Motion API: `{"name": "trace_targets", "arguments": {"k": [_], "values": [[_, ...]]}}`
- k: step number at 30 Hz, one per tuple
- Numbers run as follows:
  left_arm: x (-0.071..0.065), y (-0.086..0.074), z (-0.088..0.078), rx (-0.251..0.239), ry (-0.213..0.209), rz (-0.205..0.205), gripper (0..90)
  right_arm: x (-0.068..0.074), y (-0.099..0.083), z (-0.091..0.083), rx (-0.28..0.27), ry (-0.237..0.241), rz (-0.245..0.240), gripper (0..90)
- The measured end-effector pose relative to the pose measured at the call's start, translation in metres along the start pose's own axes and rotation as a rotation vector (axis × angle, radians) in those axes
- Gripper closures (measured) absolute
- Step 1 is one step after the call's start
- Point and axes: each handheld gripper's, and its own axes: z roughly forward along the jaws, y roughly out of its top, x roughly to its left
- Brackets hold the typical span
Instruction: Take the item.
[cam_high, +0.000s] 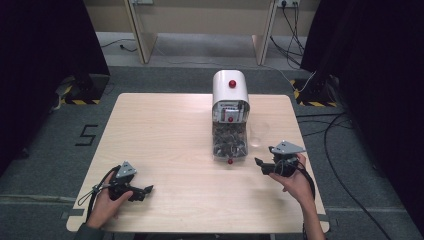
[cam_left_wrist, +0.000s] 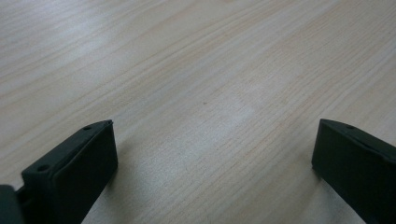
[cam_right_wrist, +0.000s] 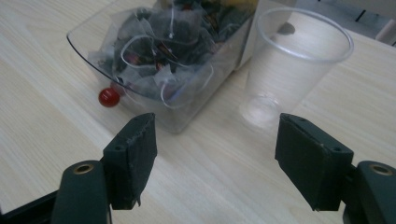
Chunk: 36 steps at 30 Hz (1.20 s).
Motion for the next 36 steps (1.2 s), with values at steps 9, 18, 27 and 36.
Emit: {"name": "trace_targets", "arguments": {"k": [9,18,27,36], "values": [[0.0,0.0,0.0,0.0,0.0,0.0,0.0,0.011,0.02,0.003,-0.04,0.018,-0.028,32.2],[0.0,0.0,0.0,0.0,0.0,0.0,0.0,0.018,0.032,0.011,-0.055,0.03,-0.056,34.3],[0.0,0.0,0.0,0.0,0.0,0.0,0.0,0.018,0.046,0.018,-0.092,0.021,-0.063,37.5],[0.0,0.0,0.0,0.0,0.0,0.0,0.0,0.02,0.061,0.039,-0.096,0.031,-0.069,38.6]]}}
